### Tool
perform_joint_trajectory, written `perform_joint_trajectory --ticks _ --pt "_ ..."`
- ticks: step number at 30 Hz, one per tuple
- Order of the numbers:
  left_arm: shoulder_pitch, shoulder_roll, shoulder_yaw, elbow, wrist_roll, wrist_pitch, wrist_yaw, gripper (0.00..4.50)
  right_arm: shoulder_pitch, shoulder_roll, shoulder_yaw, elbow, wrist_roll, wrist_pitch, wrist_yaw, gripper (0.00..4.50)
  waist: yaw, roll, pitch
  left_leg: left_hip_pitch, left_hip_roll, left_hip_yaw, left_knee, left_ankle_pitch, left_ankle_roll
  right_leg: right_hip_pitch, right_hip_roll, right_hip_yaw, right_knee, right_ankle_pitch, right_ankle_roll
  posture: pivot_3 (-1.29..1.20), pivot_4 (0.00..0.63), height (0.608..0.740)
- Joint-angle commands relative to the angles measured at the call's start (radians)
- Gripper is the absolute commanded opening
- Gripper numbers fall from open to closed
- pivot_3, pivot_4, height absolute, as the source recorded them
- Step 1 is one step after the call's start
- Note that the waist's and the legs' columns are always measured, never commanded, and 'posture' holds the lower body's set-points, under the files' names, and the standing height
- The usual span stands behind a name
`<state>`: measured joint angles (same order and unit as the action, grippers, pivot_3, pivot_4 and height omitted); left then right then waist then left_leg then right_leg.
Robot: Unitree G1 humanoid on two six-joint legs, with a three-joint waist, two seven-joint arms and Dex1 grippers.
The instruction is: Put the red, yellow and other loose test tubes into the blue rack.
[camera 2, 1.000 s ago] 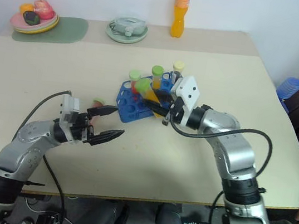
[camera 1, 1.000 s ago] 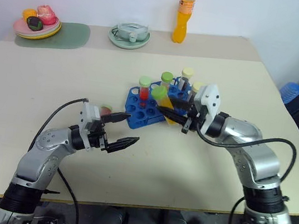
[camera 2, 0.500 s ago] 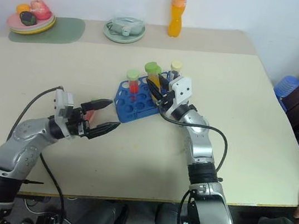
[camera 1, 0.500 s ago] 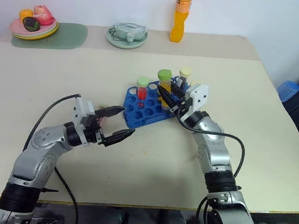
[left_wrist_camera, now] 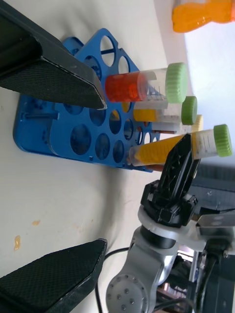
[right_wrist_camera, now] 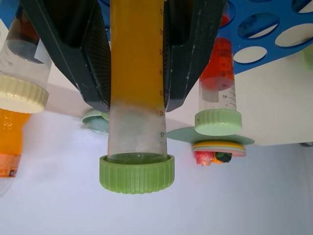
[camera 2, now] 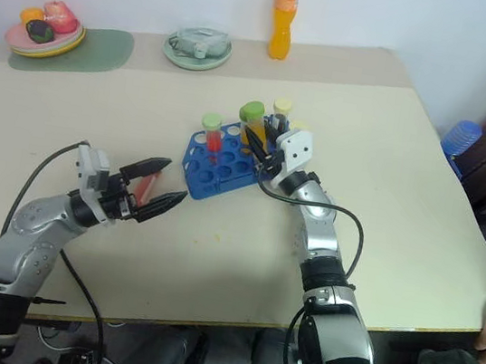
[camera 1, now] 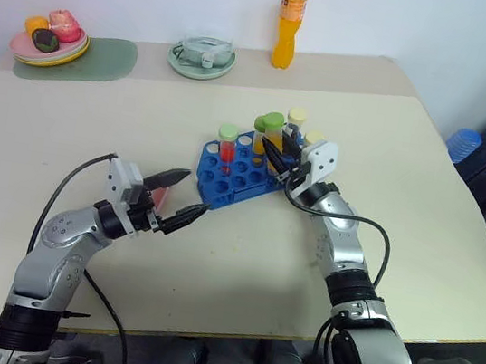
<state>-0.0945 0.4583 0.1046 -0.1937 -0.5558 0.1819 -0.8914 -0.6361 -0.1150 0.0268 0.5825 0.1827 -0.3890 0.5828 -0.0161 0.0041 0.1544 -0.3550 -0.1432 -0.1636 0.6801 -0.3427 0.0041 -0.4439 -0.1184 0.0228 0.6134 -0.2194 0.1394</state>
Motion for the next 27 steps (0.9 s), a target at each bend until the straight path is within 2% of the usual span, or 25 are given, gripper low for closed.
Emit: perform_joint_trajectory --ticks 1,12,27 --pt "-0.003 -0.002 0.025 -0.040 -0.018 -0.008 0.014 4.34 -0.020 0.021 -0.013 0.054 -0.009 -0.038 -0.020 0.81 -0.001 0.000 0.000 0.000 0.000 0.000 0.000 0.000 0.000 0.000 0.000 0.000 0.000 0.000 0.000 0.00 0.150 0.740" --pt "-0.011 0.011 0.046 -0.058 -0.043 0.026 0.042 4.34 0.013 0.062 -0.014 0.074 -0.005 -0.072 -0.013 0.81 -0.003 0.000 0.000 0.000 0.000 0.000 0.000 0.000 0.000 0.000 0.000 0.000 0.001 0.000 0.000 0.00 0.150 0.740" --pt "-0.024 0.011 0.046 -0.067 -0.044 0.053 0.044 4.34 0.076 0.010 -0.030 0.002 -0.005 -0.053 -0.010 0.81 0.002 0.000 -0.001 0.001 0.000 0.000 0.000 0.000 0.000 0.001 0.000 0.000 0.001 0.000 0.000 0.00 0.150 0.740"
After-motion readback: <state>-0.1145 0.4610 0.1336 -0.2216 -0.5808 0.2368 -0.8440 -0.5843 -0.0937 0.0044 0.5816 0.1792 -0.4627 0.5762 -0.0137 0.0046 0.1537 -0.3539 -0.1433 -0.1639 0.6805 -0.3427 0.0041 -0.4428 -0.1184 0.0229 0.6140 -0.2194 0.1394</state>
